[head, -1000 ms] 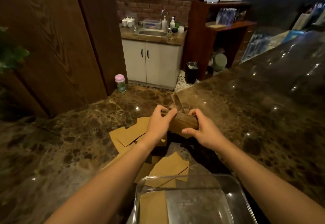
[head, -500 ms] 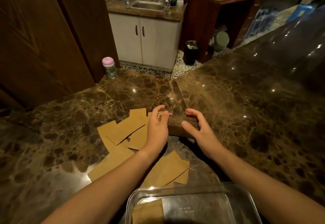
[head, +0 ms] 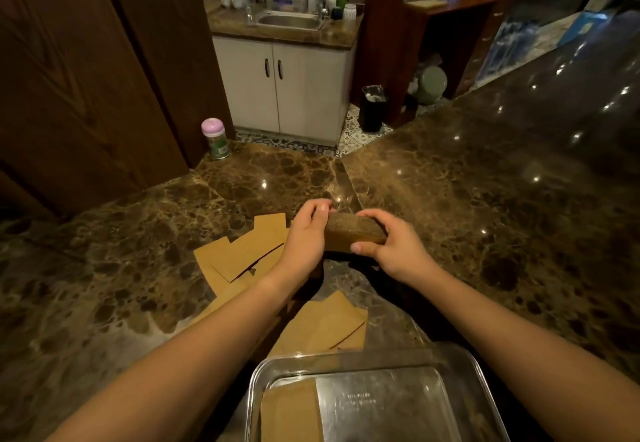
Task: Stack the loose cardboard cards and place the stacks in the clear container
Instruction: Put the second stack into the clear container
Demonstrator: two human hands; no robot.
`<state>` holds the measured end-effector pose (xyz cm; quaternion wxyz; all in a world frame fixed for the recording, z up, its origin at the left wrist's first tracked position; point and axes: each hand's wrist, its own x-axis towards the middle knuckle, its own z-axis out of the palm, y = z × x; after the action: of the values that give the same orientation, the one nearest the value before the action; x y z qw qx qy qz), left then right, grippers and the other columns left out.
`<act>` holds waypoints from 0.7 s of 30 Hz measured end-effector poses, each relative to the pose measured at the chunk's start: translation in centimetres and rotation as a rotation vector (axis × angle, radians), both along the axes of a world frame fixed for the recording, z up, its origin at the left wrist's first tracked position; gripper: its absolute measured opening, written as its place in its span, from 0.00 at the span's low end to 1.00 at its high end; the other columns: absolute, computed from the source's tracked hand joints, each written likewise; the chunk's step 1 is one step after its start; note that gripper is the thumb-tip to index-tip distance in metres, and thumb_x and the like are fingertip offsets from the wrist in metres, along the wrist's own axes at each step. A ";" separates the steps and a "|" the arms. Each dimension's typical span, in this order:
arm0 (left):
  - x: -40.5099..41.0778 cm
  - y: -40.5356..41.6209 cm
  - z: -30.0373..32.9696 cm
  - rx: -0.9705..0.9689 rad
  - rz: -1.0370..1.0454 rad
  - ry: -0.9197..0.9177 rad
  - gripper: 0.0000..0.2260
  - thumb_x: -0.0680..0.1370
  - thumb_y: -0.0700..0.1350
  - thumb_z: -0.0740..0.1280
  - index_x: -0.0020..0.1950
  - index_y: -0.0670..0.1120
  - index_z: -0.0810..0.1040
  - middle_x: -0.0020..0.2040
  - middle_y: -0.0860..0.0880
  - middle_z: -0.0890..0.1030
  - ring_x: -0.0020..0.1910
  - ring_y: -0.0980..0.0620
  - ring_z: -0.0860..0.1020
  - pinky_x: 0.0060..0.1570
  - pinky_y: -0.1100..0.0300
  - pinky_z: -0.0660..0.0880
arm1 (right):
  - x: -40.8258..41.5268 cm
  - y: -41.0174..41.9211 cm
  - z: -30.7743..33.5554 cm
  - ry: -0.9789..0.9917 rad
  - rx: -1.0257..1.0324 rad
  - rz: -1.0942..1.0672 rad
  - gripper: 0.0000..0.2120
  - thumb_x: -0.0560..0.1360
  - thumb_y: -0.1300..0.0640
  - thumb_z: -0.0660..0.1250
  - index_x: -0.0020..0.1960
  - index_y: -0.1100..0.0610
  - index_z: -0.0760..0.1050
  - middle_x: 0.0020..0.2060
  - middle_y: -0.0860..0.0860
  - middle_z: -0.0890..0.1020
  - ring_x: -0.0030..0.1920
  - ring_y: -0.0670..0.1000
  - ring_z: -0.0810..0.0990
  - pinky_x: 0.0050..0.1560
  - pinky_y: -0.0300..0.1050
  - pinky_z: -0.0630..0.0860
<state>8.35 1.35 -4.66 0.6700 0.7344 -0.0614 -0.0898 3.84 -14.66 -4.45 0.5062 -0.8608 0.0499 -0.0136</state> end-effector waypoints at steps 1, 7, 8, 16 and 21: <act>-0.2 0.4 1.6 -0.023 -0.017 -0.021 0.11 0.84 0.52 0.54 0.58 0.54 0.75 0.57 0.49 0.80 0.57 0.51 0.78 0.54 0.61 0.75 | -0.4 0.0 1.5 -0.022 0.023 -0.015 0.21 0.69 0.61 0.78 0.58 0.48 0.77 0.51 0.47 0.82 0.52 0.49 0.82 0.53 0.50 0.81; -4.3 4.6 10.5 -0.108 -0.299 -0.137 0.32 0.75 0.52 0.71 0.75 0.61 0.58 0.63 0.58 0.74 0.58 0.63 0.78 0.55 0.61 0.77 | -6.1 1.8 9.8 -0.137 0.578 -0.131 0.22 0.68 0.62 0.77 0.59 0.51 0.78 0.49 0.49 0.84 0.47 0.50 0.85 0.43 0.45 0.83; -5.7 5.0 11.1 -0.110 -0.312 -0.165 0.33 0.75 0.49 0.72 0.74 0.61 0.59 0.63 0.59 0.74 0.59 0.61 0.78 0.58 0.58 0.77 | -7.4 2.6 10.5 -0.111 0.676 -0.112 0.24 0.66 0.60 0.77 0.60 0.51 0.78 0.51 0.50 0.85 0.49 0.51 0.85 0.43 0.46 0.82; -13.6 7.7 10.2 -0.148 -0.154 -0.202 0.23 0.73 0.42 0.72 0.67 0.51 0.73 0.56 0.49 0.79 0.52 0.56 0.80 0.47 0.59 0.78 | -14.7 5.4 10.4 0.113 0.598 0.073 0.25 0.66 0.55 0.79 0.61 0.52 0.76 0.50 0.52 0.87 0.51 0.55 0.86 0.46 0.53 0.83; -17.6 7.7 9.3 0.014 -0.285 -0.091 0.30 0.76 0.40 0.72 0.74 0.54 0.66 0.55 0.49 0.81 0.51 0.52 0.81 0.49 0.59 0.78 | -18.5 4.8 9.6 0.176 0.349 0.164 0.23 0.71 0.55 0.75 0.64 0.48 0.75 0.52 0.47 0.86 0.51 0.46 0.85 0.41 0.38 0.80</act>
<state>-9.28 9.03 4.67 0.6418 0.7262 -0.1946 -0.1512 -14.71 -9.88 5.16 0.6408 -0.7591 0.0254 0.1116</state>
